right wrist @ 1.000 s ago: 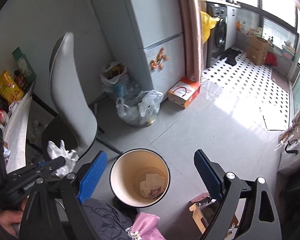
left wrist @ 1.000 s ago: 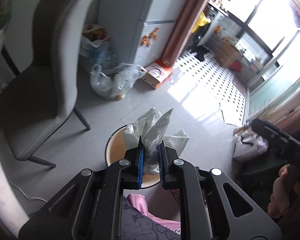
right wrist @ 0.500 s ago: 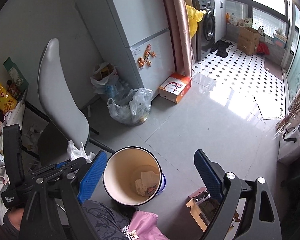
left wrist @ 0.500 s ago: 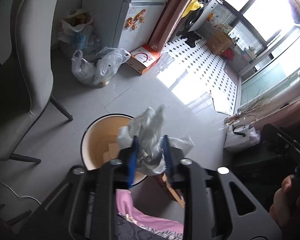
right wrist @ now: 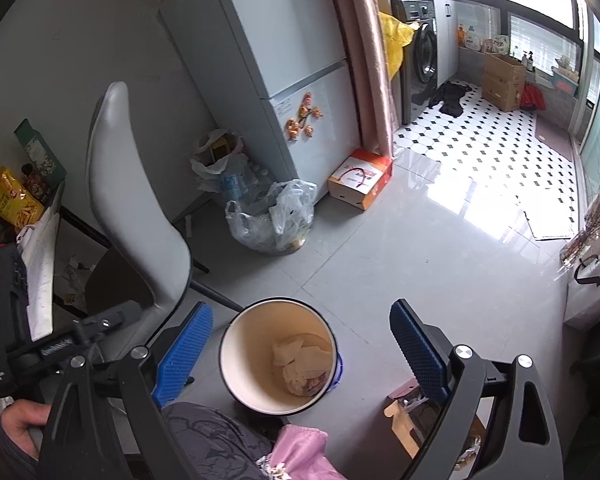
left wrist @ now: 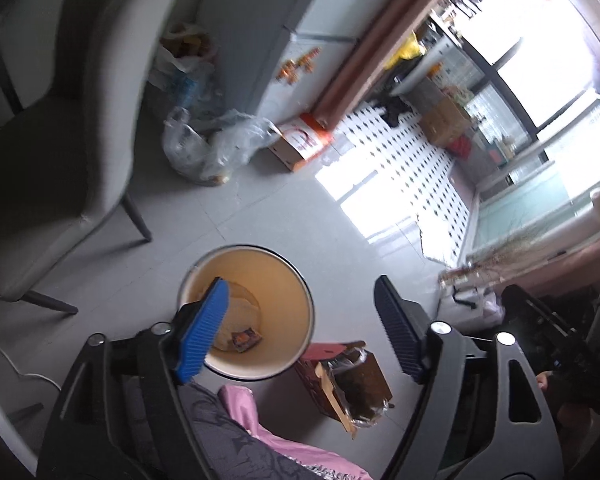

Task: Collect trash
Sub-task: 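Move both open tools back toward the table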

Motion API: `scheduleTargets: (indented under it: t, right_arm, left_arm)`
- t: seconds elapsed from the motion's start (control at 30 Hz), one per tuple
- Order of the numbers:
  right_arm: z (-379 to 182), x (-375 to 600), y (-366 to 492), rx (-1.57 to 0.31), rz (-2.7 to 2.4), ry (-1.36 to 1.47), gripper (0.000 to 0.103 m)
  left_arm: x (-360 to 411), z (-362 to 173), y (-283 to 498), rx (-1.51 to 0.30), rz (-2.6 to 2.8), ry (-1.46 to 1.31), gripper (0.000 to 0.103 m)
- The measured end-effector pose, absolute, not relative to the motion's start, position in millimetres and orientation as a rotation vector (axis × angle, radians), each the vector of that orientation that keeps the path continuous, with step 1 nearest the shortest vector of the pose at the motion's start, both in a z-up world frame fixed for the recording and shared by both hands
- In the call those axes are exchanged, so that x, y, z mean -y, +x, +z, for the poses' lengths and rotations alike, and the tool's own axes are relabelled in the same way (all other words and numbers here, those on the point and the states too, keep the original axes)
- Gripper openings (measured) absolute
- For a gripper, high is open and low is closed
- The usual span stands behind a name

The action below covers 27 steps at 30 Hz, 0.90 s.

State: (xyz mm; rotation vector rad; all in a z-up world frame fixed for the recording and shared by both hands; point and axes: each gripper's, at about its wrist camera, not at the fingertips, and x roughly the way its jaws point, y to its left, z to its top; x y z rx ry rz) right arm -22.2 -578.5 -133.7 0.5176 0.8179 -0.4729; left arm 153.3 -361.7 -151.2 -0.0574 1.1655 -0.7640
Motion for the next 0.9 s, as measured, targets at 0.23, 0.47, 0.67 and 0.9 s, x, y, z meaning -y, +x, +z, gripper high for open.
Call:
scheduleTargets:
  t: [0.23, 0.47, 0.67, 0.9]
  right_arm:
    - [-120.3, 545.2, 6.9, -0.797, -0.386, 0.481, 0.096]
    - [-103.6, 498.4, 35.3, -0.787, -0.275, 0.451, 0.096]
    - [-84.3, 448.2, 56.1, -0.778, -0.18, 0.38, 0.096]
    - [-66.2, 386.8, 76.3, -0.776, -0.08, 0.321, 0.095]
  left_arm:
    - [303.1, -112.4, 160.4, -1.072, -0.659, -0.081, 0.094]
    - [235.3, -83.8, 161.6, -1.002, -0.549, -0.134, 0.095]
    - [178.9, -61.3, 155.0, -0.932, -0.478, -0.172, 0.095]
    - [112.6, -49.3, 145.1, -0.882, -0.38, -0.222, 0.095]
